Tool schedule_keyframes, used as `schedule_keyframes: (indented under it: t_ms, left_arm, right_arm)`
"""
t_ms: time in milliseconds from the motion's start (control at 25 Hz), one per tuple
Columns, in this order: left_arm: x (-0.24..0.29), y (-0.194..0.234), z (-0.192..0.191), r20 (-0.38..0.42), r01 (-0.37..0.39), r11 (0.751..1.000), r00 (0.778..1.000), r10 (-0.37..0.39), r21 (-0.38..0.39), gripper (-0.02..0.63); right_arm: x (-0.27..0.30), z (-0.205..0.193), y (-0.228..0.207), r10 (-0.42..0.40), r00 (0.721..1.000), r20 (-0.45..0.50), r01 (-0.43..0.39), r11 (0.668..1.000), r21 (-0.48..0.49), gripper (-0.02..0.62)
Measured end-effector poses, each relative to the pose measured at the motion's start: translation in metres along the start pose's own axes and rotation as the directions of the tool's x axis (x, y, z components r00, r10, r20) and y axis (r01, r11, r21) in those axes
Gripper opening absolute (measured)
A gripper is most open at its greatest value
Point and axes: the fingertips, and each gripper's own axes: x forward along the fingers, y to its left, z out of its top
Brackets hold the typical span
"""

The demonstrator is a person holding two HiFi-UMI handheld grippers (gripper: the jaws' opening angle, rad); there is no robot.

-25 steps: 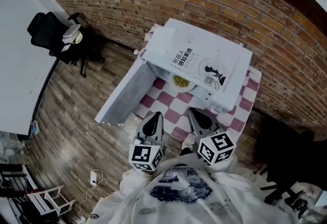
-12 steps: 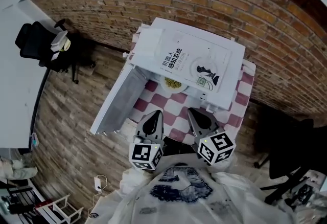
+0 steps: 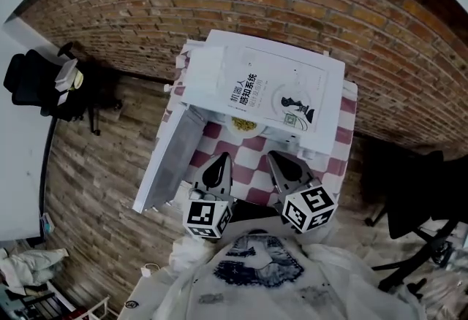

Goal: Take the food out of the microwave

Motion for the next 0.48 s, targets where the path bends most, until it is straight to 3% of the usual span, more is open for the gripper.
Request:
schedule_keyframes:
  t_ms: [480]
  left_arm:
    - [0.012, 0.034, 0.005, 0.008, 0.124, 0.992, 0.992, -0.124, 0.036, 0.008]
  right_arm:
    - [0.018, 0.007, 0.011, -0.143, 0.987, 0.075, 0.143, 0.99, 0.004, 0.014]
